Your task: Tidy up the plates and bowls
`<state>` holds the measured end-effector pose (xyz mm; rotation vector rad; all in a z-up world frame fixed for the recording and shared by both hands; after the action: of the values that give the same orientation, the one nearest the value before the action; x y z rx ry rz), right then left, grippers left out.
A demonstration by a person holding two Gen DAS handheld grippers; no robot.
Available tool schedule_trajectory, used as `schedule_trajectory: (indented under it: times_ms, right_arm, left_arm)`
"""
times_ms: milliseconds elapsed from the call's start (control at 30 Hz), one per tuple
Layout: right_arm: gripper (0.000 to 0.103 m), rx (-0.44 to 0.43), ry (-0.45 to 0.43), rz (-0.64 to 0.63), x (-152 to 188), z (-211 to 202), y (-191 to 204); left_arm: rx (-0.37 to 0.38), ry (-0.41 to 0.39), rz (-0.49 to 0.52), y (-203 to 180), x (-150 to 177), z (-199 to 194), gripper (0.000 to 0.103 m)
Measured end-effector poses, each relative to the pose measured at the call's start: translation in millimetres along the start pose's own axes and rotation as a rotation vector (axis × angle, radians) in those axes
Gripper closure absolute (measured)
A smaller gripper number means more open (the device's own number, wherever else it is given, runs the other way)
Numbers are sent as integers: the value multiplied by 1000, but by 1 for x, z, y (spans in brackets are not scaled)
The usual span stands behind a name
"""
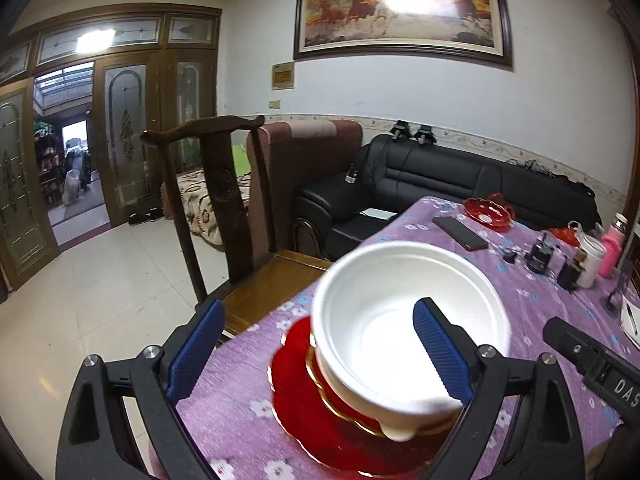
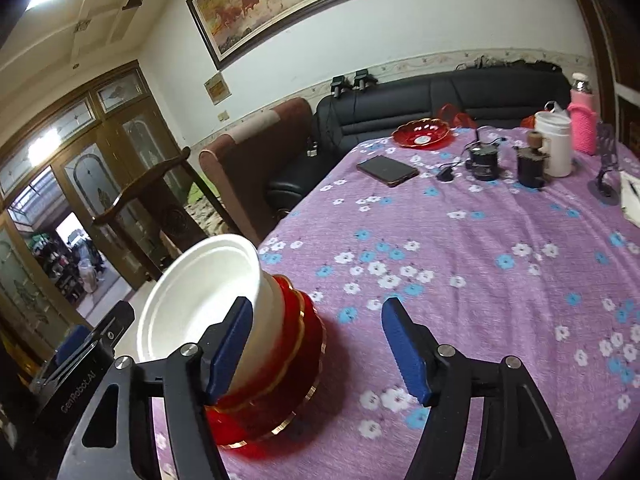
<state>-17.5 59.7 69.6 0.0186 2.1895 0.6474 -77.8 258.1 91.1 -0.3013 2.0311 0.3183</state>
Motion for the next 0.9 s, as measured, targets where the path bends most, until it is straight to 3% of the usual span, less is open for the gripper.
schedule_trajectory:
  times_ms: [267, 900]
  right_arm:
    - [27, 65, -39, -79, 18, -14, -4]
    - [24, 67, -9, -63, 50, -34, -16]
  left_arm:
    - [9, 34, 71, -21, 10, -7, 8]
    - [21, 33, 110, -35, 22, -30, 8]
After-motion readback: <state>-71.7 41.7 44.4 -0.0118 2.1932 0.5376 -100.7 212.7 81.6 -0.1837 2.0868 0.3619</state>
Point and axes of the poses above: each gripper's, at about its wrist camera, not at the fingertips, and z roughly the way its jaws point, y to its left, x to its underside, the point moved 7 cm from there along z, roughly the way its jaws point, and after that the axes turned 8 degrees about z, right-handed, at the moved point
